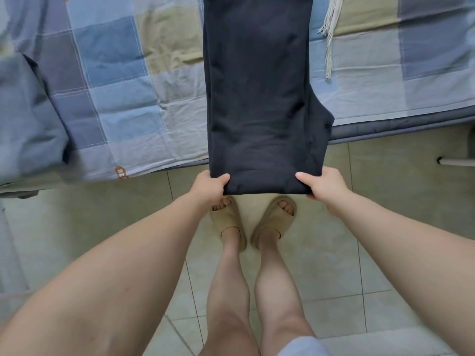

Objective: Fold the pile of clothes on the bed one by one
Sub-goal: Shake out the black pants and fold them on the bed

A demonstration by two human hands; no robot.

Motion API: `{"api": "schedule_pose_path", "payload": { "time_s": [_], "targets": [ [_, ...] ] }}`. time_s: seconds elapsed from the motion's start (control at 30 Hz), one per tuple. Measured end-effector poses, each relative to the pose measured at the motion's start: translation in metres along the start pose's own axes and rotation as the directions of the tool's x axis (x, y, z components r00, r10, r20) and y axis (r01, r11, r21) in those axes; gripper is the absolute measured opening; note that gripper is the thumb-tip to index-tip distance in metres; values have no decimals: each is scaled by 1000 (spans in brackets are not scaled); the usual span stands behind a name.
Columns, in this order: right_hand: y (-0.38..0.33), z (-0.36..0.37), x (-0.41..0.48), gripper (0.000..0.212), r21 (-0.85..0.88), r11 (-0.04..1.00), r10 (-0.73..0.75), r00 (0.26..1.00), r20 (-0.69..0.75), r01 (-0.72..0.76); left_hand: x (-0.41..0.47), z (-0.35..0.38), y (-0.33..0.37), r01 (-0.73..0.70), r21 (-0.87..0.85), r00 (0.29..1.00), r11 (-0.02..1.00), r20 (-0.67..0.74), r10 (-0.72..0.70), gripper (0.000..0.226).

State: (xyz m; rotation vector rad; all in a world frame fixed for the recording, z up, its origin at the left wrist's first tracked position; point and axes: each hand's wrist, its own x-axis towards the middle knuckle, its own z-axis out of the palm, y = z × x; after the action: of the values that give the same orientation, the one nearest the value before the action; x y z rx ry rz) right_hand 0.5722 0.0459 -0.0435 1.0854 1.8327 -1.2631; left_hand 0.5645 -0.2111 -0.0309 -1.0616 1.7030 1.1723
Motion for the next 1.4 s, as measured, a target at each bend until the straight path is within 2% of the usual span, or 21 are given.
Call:
{"api": "schedule_pose_path", "payload": {
  "time_s": [0.13,0.27,0.47,0.63,0.73,0.83,1.03,1.2,1.27,1.3,1.33,1.37,1.4],
  "targets": [
    [7,-8,-54,11,23,996,89,996,15,-89,-51,-9,-16,125,-25,992,992,27,-124,24],
    [2,-22,-103,23,34,983,182,983,-6,-182,-97,-24,-15,268,-52,960,962,96,-262,36],
    [-63,-32,-126,29,228,948,245,966,-87,-220,-121,-55,37,319,-198,937,927,211,-278,32],
    [-150,-40,-90,14,415,872,299,954,-30,-260,-98,-69,119,321,-349,939,880,234,-250,21],
    [-196,-47,-55,15,424,848,319,945,69,-317,-76,-68,171,330,-459,938,825,256,-232,20],
    [-233,-53,-21,18,417,844,322,941,106,-337,-57,-65,218,320,-531,946,785,220,-237,22],
    [-291,-57,43,23,405,857,287,948,136,-317,-11,-49,286,238,-608,971,757,128,-203,21],
    [-308,-44,88,30,536,813,181,974,135,-225,28,-35,310,83,-655,996,751,45,-71,26],
    [-304,-39,104,34,479,864,96,985,146,-156,42,-26,310,-32,-598,999,801,-11,32,30],
    [-300,-35,109,36,398,913,41,991,129,-89,48,-22,306,-138,-504,990,853,-86,110,28],
    [-295,-31,113,38,288,957,-32,995,92,5,55,-17,298,-265,-344,961,901,-168,219,27],
    [-287,-26,118,42,152,982,-126,990,56,116,63,-14,289,-391,-113,908,914,-208,363,30],
    [-278,-22,123,50,-13,974,-224,973,51,225,71,-11,278,-476,170,849,863,-165,501,38]
  ]
}}
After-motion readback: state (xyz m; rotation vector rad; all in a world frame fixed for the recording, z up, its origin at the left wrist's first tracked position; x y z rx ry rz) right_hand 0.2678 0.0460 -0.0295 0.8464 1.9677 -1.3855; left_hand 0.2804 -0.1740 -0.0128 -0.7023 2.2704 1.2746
